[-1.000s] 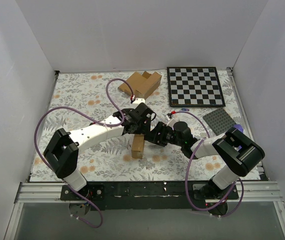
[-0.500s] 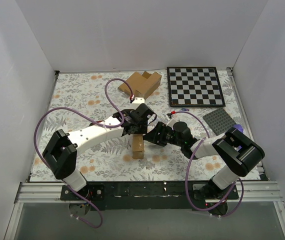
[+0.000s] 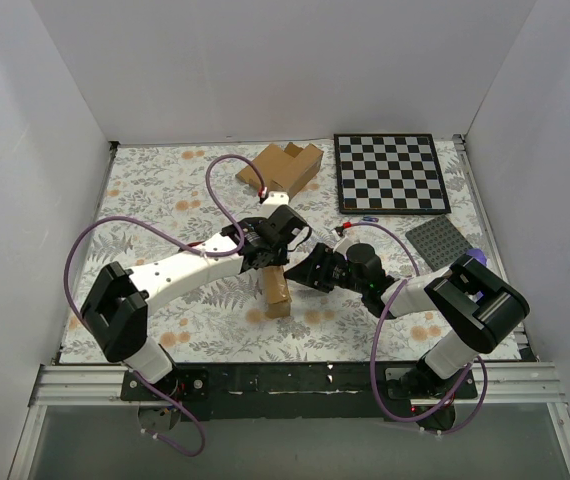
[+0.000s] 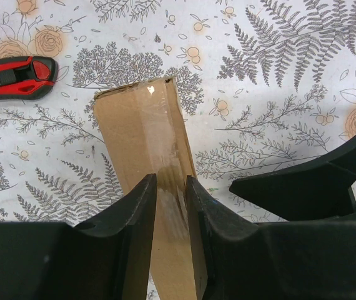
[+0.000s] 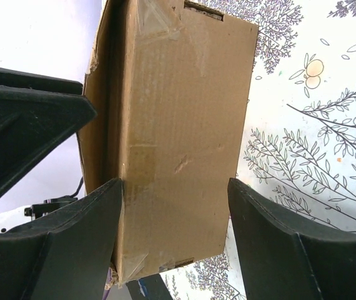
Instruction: Unpack the express box
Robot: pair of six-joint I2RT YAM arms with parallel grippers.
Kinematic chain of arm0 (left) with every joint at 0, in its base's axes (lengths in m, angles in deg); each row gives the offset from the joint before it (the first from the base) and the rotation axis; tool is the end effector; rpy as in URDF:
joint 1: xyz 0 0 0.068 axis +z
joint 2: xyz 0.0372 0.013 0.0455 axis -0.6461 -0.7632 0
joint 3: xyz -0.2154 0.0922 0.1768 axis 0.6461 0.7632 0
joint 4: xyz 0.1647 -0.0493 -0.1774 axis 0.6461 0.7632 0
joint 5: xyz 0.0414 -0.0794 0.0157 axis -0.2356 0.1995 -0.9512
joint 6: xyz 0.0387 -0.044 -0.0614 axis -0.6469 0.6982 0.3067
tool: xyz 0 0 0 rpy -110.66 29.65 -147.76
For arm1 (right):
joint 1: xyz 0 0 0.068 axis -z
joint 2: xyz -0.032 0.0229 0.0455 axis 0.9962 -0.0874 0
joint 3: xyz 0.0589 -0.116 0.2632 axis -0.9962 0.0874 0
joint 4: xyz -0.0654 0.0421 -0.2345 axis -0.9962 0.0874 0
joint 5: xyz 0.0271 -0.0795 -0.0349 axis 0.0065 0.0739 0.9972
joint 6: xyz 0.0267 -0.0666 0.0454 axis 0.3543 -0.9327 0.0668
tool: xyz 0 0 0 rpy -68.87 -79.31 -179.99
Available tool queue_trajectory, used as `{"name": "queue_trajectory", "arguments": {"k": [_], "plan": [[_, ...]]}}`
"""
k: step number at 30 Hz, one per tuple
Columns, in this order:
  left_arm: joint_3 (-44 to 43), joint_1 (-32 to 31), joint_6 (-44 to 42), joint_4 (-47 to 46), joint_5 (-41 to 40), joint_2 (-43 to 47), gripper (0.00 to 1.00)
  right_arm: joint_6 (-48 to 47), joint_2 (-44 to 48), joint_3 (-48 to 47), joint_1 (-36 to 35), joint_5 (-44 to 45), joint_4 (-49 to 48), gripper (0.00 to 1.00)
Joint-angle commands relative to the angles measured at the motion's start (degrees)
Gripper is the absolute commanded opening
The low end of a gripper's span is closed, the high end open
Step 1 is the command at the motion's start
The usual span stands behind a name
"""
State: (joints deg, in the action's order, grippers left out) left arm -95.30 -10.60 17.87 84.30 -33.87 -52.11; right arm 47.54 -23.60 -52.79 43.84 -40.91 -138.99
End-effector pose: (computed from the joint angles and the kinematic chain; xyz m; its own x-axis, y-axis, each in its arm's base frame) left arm 0.2351 -0.2346 0.2570 -0.6664 -0.5376 -0.5166 -0.3764 0.8407 -0.3893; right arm 0.2210 0.2190 0.1714 -0.8156 0.3904 -0.4271 -0.2404 0.4429 0.8638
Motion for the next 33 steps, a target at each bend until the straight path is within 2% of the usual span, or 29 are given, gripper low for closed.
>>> {"name": "queue_trajectory", "arguments": {"k": [1, 10, 12, 13, 14, 15, 17, 20, 26, 33], "plan": [[0.1, 0.4, -1.6, 0.7, -4.4, 4.6, 0.23, -2.1, -0.8, 1.3, 0.0, 0.9, 2.0, 0.74], [1.3, 0.4, -2.4, -0.2, -3.8, 6.8, 0.02, -2.0, -0.6, 1.3, 0.0, 1.2, 2.2, 0.74], [1.8, 0.4, -2.5, -0.4, -3.8, 7.2, 0.00, -2.2, -0.6, 1.2, 0.1, 1.2, 2.2, 0.74], [2.0, 0.4, -2.6, -0.6, -3.7, 7.4, 0.04, -2.2, -0.5, 1.2, 0.0, 1.2, 2.2, 0.74], [1.9, 0.4, -2.8, -0.6, -3.5, 7.5, 0.15, -2.2, -0.5, 1.2, 0.0, 1.1, 2.2, 0.74], [2.0, 0.4, -3.0, -0.7, -3.1, 7.6, 0.30, -2.2, -0.3, 1.1, 0.0, 1.2, 2.3, 0.74], [0.9, 0.4, -3.7, 0.0, -2.0, 6.7, 0.69, -2.6, -0.3, 1.0, 0.0, 1.2, 2.5, 0.74], [-1.8, 0.4, -1.3, 2.4, -0.5, 4.7, 0.84, -2.9, -0.3, 0.5, 0.0, 1.4, 3.1, 0.74], [-3.5, 0.3, 4.8, 5.7, 0.4, 1.3, 0.88, -3.6, -0.6, -0.2, 0.1, 1.4, 3.6, 0.74], [-10.1, 0.1, 5.6, 14.6, -2.7, -6.4, 0.81, -3.8, -0.6, -0.4, 0.1, 1.3, 3.6, 0.74]]}}
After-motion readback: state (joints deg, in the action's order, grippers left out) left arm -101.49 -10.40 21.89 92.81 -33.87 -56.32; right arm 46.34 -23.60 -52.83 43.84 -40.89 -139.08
